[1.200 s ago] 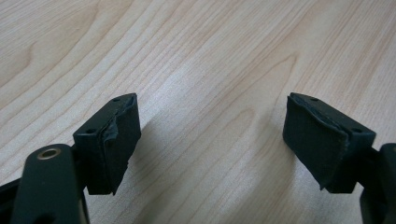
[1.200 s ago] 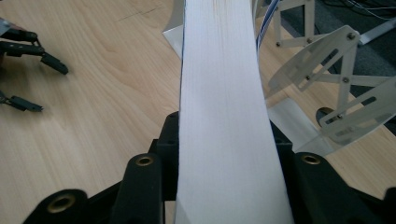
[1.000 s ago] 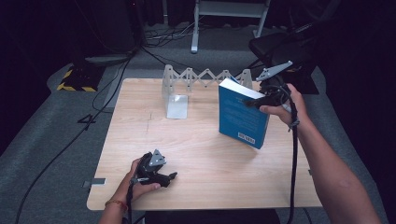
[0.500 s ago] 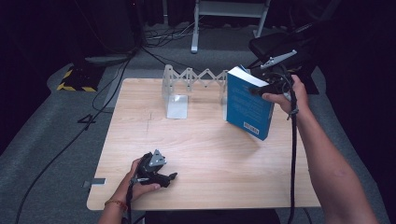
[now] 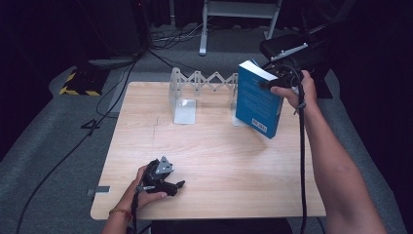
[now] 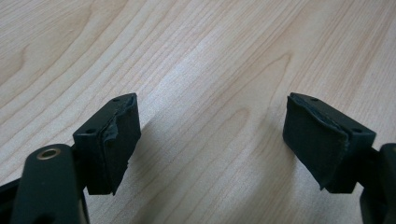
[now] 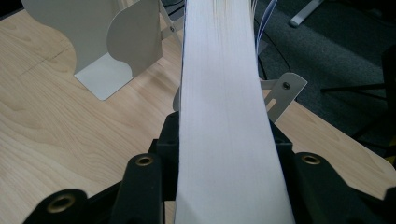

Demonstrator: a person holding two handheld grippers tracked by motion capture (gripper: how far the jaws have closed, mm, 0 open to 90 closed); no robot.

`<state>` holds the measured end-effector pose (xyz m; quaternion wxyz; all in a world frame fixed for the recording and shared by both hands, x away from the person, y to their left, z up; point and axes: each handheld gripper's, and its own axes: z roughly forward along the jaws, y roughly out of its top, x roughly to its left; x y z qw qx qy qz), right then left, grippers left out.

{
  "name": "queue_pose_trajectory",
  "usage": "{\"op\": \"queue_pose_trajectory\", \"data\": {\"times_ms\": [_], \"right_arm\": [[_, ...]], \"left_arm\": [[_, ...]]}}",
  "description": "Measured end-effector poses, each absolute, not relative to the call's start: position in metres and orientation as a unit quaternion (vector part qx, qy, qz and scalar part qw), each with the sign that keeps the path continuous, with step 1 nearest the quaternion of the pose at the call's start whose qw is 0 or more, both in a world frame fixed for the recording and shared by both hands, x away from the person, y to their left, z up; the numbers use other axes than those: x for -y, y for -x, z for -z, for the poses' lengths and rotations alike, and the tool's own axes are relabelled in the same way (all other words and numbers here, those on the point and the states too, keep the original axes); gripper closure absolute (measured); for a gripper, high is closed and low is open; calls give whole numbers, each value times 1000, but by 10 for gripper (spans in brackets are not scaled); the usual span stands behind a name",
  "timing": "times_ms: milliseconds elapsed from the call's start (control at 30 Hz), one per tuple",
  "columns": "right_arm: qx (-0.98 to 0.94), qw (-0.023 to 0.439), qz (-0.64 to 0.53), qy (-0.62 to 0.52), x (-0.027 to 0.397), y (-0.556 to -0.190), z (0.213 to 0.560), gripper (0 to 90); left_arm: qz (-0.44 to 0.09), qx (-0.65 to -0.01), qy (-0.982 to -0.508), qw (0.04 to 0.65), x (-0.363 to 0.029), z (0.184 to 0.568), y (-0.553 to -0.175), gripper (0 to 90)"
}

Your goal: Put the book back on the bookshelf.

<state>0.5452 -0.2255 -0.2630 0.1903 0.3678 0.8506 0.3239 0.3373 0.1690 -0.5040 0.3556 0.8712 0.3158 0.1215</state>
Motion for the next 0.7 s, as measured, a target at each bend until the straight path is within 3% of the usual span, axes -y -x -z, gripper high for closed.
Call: {"op": "queue_pose_trajectory", "data": {"times_ms": [700], "right_arm": [[-817,219,-341,-409,202,-582,282,610]], "left_arm": [[-120,-308,-874,356,-169,504,-337,198]]}}
